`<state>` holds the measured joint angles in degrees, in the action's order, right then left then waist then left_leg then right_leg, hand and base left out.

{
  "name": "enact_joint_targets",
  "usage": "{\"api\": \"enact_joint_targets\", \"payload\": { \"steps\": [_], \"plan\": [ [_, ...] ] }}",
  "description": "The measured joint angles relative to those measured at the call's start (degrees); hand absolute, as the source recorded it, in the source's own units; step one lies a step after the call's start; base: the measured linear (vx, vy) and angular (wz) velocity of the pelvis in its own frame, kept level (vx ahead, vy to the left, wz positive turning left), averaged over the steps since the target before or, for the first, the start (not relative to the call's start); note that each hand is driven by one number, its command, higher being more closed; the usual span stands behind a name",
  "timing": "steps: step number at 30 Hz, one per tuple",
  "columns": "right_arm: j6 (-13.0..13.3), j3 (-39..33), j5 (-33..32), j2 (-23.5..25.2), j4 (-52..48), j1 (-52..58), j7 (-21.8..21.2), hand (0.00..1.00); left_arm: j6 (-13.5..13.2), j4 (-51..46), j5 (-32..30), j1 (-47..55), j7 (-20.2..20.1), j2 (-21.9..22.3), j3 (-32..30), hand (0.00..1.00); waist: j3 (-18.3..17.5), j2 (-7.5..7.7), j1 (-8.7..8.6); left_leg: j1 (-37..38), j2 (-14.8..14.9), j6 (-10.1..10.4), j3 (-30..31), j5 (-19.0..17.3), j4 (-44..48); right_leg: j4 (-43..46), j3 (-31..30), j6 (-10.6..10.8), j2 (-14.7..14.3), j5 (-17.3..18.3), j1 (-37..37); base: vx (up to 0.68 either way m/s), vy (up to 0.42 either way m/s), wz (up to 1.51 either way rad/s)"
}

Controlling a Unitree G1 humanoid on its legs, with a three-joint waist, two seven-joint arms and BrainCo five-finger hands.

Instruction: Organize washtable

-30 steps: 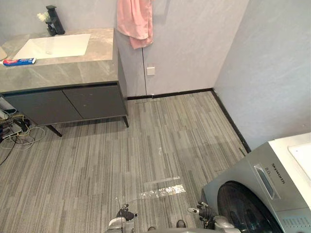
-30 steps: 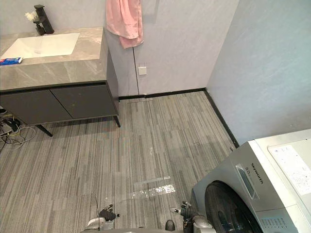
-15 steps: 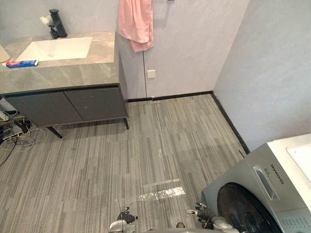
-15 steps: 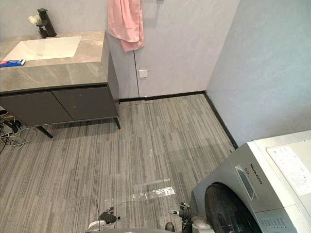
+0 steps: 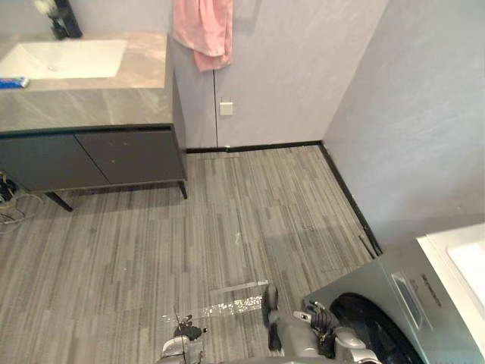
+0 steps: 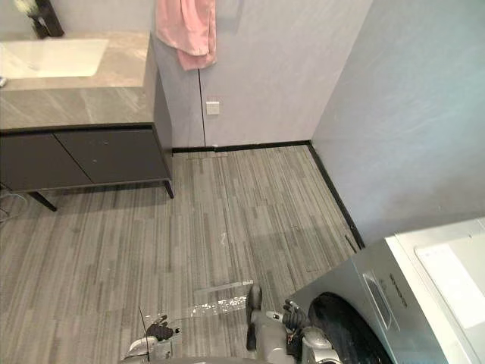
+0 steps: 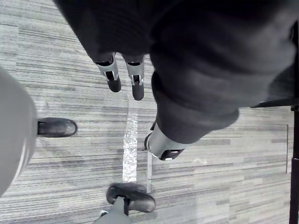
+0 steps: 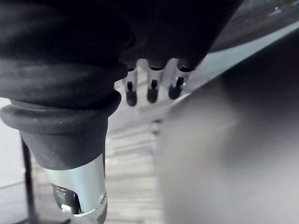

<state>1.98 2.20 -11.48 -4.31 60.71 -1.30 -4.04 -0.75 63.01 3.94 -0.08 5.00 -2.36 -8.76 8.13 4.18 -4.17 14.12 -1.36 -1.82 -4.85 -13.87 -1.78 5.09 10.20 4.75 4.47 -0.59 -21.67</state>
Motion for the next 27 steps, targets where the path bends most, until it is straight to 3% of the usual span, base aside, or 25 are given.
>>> {"api": "enact_joint_targets", "payload": {
  "steps": [1, 2, 4, 5, 6, 7, 9, 10, 11, 12, 13, 15, 16, 18, 19, 20, 21, 22, 24, 25, 26, 27],
  "plan": [
    [-0.02, -0.03, 0.05, -0.16, -1.19, 0.63, -0.13, 0.0, 0.04, 0.16, 0.03, 0.14, 0.01, 0.28, -0.78, 0.0, -0.22, -0.48, -0.26, 1.34, 0.74, 0.08, 0.08, -1.69, 0.4, 1.08, 0.1, -1.1, -0.49, -0.62, -0.12, 0.61, -0.17, 0.15],
    [-0.04, 0.01, 0.0, -1.03, -2.35, 0.98, -0.72, 0.0, 0.04, 0.22, 0.04, 0.76, 0.02, 1.05, -1.01, 0.0, -1.43, -3.08, -1.2, 2.07, 3.91, 1.37, 0.31, -3.84, 1.91, 3.27, 0.56, -4.51, -2.9, -3.62, -0.31, 0.68, -0.171, 0.45],
    [-0.02, 0.14, 0.31, -0.82, -2.13, 1.3, -1.0, 0.0, -0.11, 1.46, 0.0, 0.45, -0.15, 1.32, -2.53, 0.0, -2.46, -3.86, -1.52, -3.03, 6.39, 2.49, 0.83, -4.84, 16.59, 3.16, 0.75, -7.05, -4.94, -9.07, 1.69, 0.83, -0.251, 0.44],
    [-0.2, 1.12, 0.42, -2.02, -1.14, 0.54, -1.28, 0.0, 0.11, 1.62, 0.03, -0.28, -0.14, 2.17, -3.69, 0.0, -2.52, -4.64, -0.87, -10.49, 9.57, 4.37, -0.42, 0.38, 36.51, 2.38, 1.15, -9.21, -6.73, -7.42, 5.62, 0.77, -0.295, -0.04],
    [-0.3, 1.83, 0.39, -2.35, -1.17, 0.42, -1.32, 0.0, 0.13, 1.71, 0.03, -0.25, -0.23, 2.15, -4.15, 0.0, -2.23, -5.28, -0.08, -12.87, 10.82, 4.1, -1.07, 5.35, 43.33, 2.41, 0.52, -9.8, -7.61, -6.08, 7.42, 0.78, -0.282, -0.52],
    [-0.3, 2.84, 0.34, -2.38, -0.46, -0.11, -1.24, 0.0, 0.1, 1.78, 0.34, -1.01, -0.57, 2.14, -4.36, 0.0, -1.01, -6.35, 1.89, -16.18, 13.95, 3.65, -2.11, 7.13, 56.55, 2.54, -1.41, -11.09, -9.12, -3.95, 11.76, 0.75, -0.198, -0.78],
    [-0.97, 2.82, 0.07, -2.34, 2.75, -1.84, -1.08, 0.0, -0.37, 0.26, 1.63, -1.36, -1.29, 1.66, -4.42, 0.0, 0.91, -5.74, 2.57, -20.34, 16.42, 2.25, -3.72, 5.9, 70.3, 1.66, -4.45, -11.9, -9.43, -2.01, 20.57, 0.76, -0.176, -0.73],
    [-1.02, 2.82, 0.06, -1.97, 3.21, -1.83, -1.08, 0.0, -0.56, -0.32, 2.07, -1.32, -1.29, 1.53, -4.44, 0.0, 1.36, -5.31, 2.83, -21.02, 16.51, 3.29, -3.88, 5.2, 71.28, 1.07, -5.14, -11.94, -9.16, -1.96, 23.03, 0.61, -0.104, -0.61],
    [-1.04, 2.71, 0.0, -1.86, 3.41, -1.71, -0.92, 0.0, -0.97, -0.95, 2.46, -1.28, -1.31, 1.42, -4.47, 0.0, 1.71, -5.07, 3.41, -22.67, 16.32, 5.43, -3.74, 3.86, 70.15, -0.39, -6.29, -11.93, -8.59, -1.83, 27.63, 0.45, -0.043, -0.49],
    [-1.05, 2.69, -0.01, -1.86, 3.4, -1.62, -0.89, 0.0, -0.95, -1.48, 2.69, -1.19, -1.31, 1.45, -4.52, 0.0, 1.95, -4.91, 3.57, -23.37, 16.29, 6.27, -3.77, 3.28, 68.43, -1.23, -6.75, -11.8, -8.32, -1.61, 29.8, 0.54, -0.021, -0.56],
    [-1.08, 2.16, 0.04, -1.88, 3.22, -1.61, -0.87, 0.0, -1.0, -2.46, 2.72, -1.11, -1.29, 1.73, -4.85, 0.0, 2.56, -5.42, 3.57, -25.13, 16.39, 8.2, -3.42, 2.01, 63.2, -3.02, -7.37, -10.97, -8.15, -1.02, 33.92, 0.5, 0.029, -0.5],
    [-1.1, 2.09, 0.07, -1.52, 2.1, -1.54, -0.88, 0.0, -0.92, -3.78, 2.74, -0.9, -1.34, 1.8, -4.98, 0.0, 2.77, -5.69, 4.1, -27.63, 15.14, 8.31, -2.82, 1.97, 49.38, -5.18, -7.65, -9.47, -7.51, 1.53, 37.98, 0.44, 0.086, -0.55],
    [-1.03, 2.13, 0.18, -1.5, -0.47, -1.15, -0.9, 0.0, -0.85, -5.39, 2.7, -0.55, -1.29, 1.97, -5.26, 0.0, 2.52, -5.24, 5.08, -28.63, 13.11, 8.53, -1.59, 2.47, 35.69, -5.95, -7.63, -8.95, -6.47, 6.07, 38.99, 0.37, 0.162, -0.46],
    [-0.94, 2.01, 0.25, -2.44, -2.59, -0.99, -0.74, 0.0, -0.49, -6.45, 2.67, 0.34, -1.24, 3.44, -5.44, 0.0, 2.27, -9.03, 4.76, -31.06, 13.01, 9.88, 2.9, 5.67, 15.56, -6.6, -7.55, -7.68, -8.24, 9.05, 40.4, 0.4, 0.253, -0.2],
    [-1.05, 2.13, 0.25, -2.69, -2.59, -1.0, -0.7, 0.0, -0.41, -6.45, 2.66, 0.84, -1.24, 3.4, -5.45, 0.0, 2.09, -9.29, 5.13, -32.07, 12.99, 9.56, 3.38, 7.84, 14.33, -6.43, -8.05, -7.05, -8.29, 9.95, 40.75, 0.42, 0.314, -0.21],
    [-1.11, 2.48, 0.25, -2.47, -2.61, -1.06, -0.73, 0.0, -0.15, -6.61, 2.87, 2.08, -1.21, 2.68, -5.71, 0.0, 1.24, -8.6, 5.79, -32.6, 12.15, 8.51, 2.66, 12.85, 16.75, -5.69, -9.11, -6.53, -6.84, 11.94, 41.31, 0.49, 0.318, -0.24],
    [-1.1, 2.55, 0.25, -1.98, -2.54, -1.16, -0.72, 0.0, -0.1, -6.76, 2.7, 2.2, -1.08, 1.98, -6.8, 0.0, 0.64, -7.54, 6.21, -33.09, 10.9, 7.56, 2.44, 13.51, 17.87, -3.43, -9.89, -7.1, -5.51, 13.21, 40.72, 0.64, 0.38, -0.34],
    [-1.11, 3.16, 0.28, -2.03, -2.34, -1.83, -0.8, 0.0, 0.05, -6.75, 2.6, 2.43, -1.08, 1.93, -7.31, 0.0, 0.23, -7.59, 6.83, -32.43, 10.36, 6.35, 1.77, 14.37, 17.55, 3.31, -10.98, -7.67, -4.51, 13.27, 37.2, 0.67, 0.387, -0.44],
    [-0.95, 3.22, 0.77, -1.73, -1.38, -2.82, -1.14, 0.0, 0.06, -6.73, 2.62, 3.63, -1.07, 1.6, -7.89, 0.0, -0.38, -6.67, 6.98, -28.94, 8.5, 3.64, -1.09, 15.34, 16.66, 17.85, -12.26, -7.91, -1.71, 12.96, 31.41, 0.51, 0.312, -0.51],
    [-0.86, 3.21, 0.87, -1.61, -1.28, -2.74, -1.13, 0.0, 0.17, -6.52, 2.46, 3.75, -1.13, 1.1, -7.48, 0.0, -0.63, -5.7, 6.72, -26.87, 6.68, 1.91, -2.26, 13.33, 17.06, 26.18, -11.76, -8.49, 0.38, 11.28, 28.51, 0.53, 0.323, -0.08],
    [-0.65, 2.93, 0.87, -2.04, -1.3, -1.61, -1.1, 0.0, 0.2, -6.2, 2.2, 4.02, -1.12, 1.06, -6.38, 0.0, -0.58, -5.37, 5.69, -22.25, 4.1, -0.05, -2.3, 10.27, 16.5, 38.92, -11.4, -8.95, 2.05, 1.61, 24.39, 0.52, 0.308, 0.19],
    [-0.63, 2.86, 0.82, -2.22, -1.3, -0.87, -1.08, 0.0, 0.2, -6.21, 2.17, 3.9, -1.1, 1.35, -5.4, 0.0, -0.67, -5.6, 4.62, -20.48, 3.52, -0.64, -1.7, 9.42, 16.26, 42.94, -12.22, -8.83, 2.0, -1.54, 23.28, 0.61, 0.335, 0.56]
  ]
}}
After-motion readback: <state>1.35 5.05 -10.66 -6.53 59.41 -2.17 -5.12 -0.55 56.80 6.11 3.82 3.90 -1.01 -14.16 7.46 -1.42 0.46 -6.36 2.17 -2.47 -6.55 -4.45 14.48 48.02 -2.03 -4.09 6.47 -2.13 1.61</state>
